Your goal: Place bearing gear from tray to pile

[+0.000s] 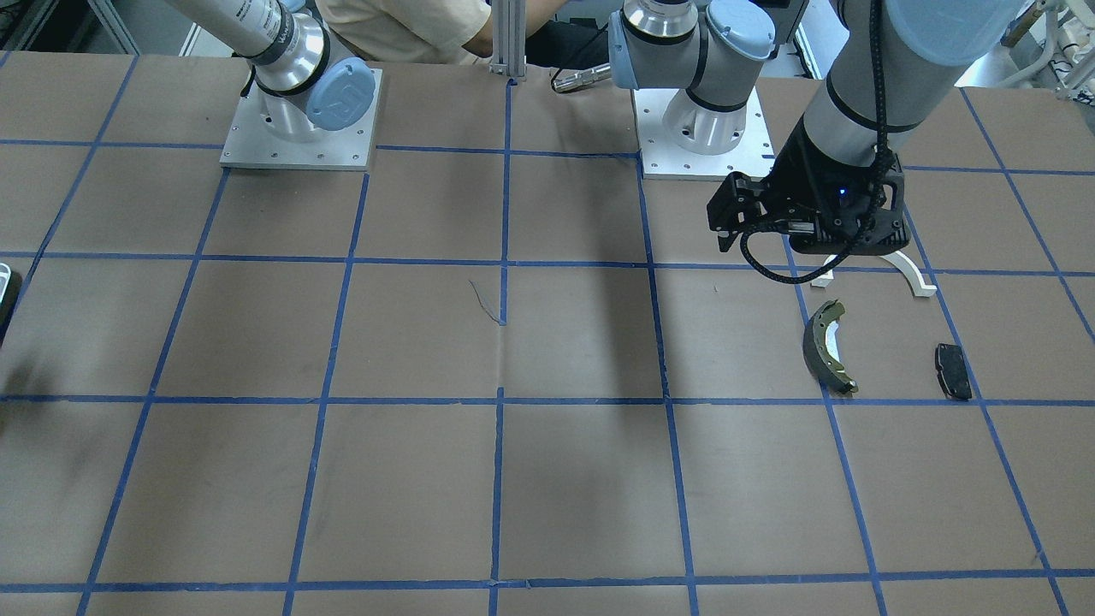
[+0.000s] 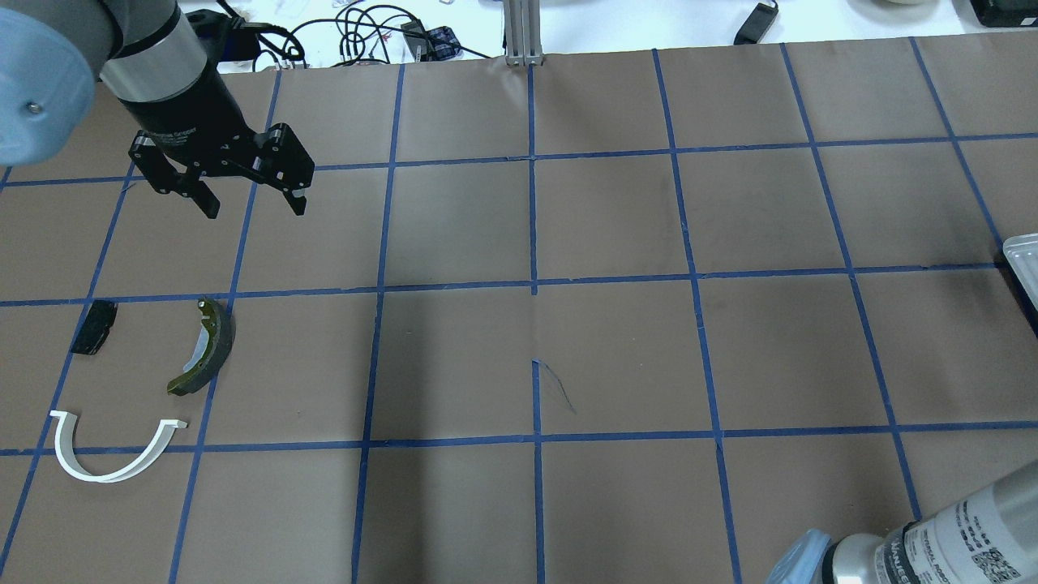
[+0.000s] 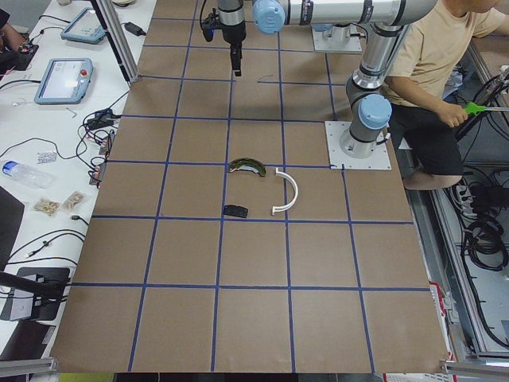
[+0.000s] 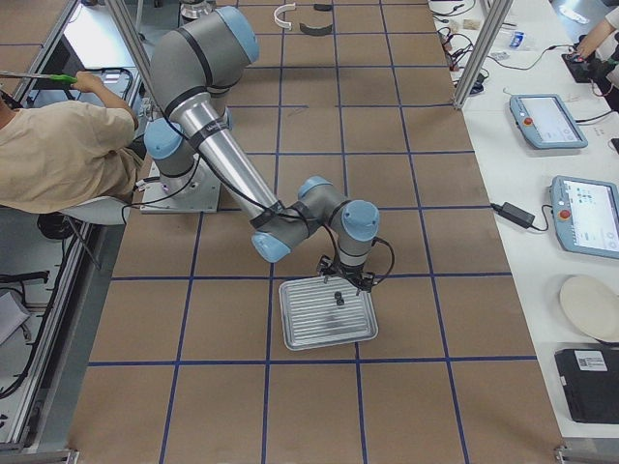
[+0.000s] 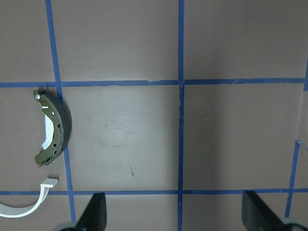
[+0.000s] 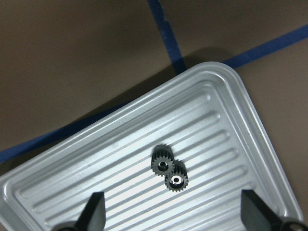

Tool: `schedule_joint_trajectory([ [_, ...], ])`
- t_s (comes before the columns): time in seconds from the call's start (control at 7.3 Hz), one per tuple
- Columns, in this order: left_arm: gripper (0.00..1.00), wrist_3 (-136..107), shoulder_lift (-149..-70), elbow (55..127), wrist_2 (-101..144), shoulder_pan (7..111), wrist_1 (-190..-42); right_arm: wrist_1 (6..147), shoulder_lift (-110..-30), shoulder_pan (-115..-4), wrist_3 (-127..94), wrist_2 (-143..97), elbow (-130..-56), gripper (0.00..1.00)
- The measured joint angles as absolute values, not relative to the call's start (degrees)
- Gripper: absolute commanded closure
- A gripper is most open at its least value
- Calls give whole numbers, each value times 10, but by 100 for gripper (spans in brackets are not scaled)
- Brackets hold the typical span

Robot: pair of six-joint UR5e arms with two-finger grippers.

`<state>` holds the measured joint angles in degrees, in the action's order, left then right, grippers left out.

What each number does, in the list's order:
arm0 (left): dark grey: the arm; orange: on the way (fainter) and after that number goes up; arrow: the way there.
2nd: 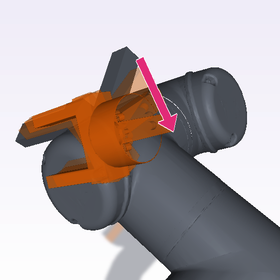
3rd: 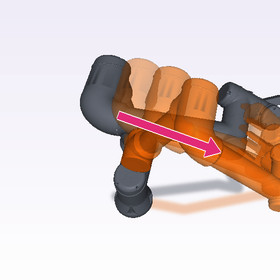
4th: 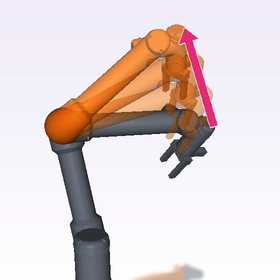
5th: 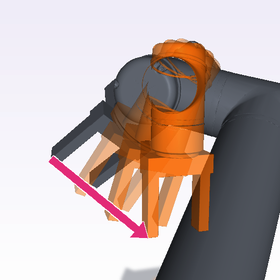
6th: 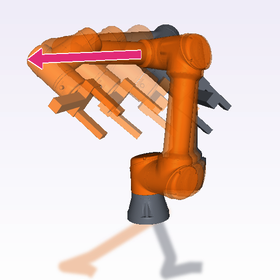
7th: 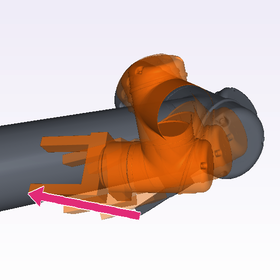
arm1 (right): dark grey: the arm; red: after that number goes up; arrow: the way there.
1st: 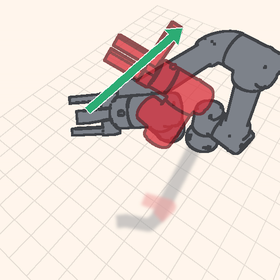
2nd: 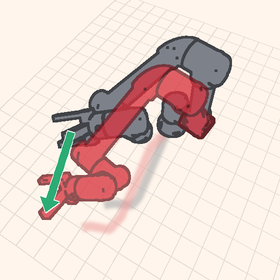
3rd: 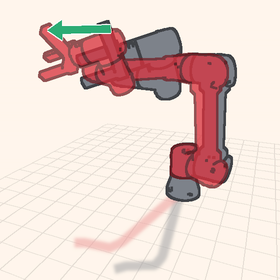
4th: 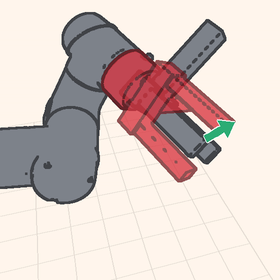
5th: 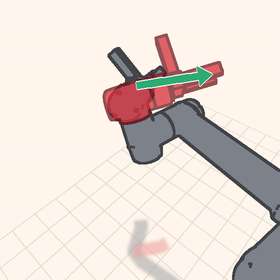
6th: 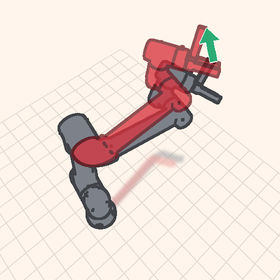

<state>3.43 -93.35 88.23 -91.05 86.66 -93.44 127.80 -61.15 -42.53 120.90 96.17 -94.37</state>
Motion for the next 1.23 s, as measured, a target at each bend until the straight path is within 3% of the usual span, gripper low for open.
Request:
schedule_joint_trajectory([
  [0.69, 0, 35, -935, 883, -910, 865, -933, 1311, -585, -422, 1404, 929, -959, 11],
  [1.23, 0, 35, -938, 883, -910, 867, -931, 1310, -574, -418, 1424, 936, -960, 26],
])
